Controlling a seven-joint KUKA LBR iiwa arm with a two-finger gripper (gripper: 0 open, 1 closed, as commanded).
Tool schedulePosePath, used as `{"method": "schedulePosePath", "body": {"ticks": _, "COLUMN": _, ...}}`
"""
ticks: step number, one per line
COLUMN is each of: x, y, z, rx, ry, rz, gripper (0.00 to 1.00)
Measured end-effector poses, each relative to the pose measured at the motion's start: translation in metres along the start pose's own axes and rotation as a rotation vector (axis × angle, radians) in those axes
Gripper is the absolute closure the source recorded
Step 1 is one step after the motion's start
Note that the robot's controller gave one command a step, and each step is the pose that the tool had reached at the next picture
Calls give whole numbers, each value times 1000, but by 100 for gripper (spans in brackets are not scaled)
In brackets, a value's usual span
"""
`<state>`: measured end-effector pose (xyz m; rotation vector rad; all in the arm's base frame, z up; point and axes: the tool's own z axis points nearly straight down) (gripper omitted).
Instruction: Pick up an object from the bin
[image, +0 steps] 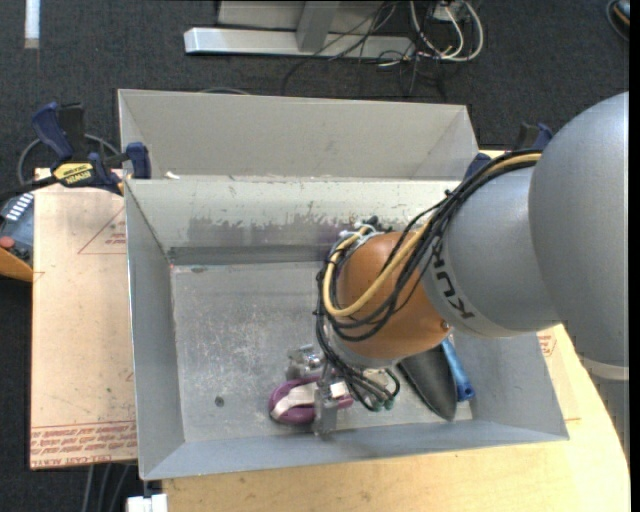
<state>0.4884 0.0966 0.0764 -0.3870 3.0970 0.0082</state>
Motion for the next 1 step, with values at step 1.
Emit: {"method": "schedulePosePath", "body": {"ticks": 1, "x": 3, "y": 1, "z": -16, "rx": 0, "ry": 11, "rz": -1, "gripper": 100}}
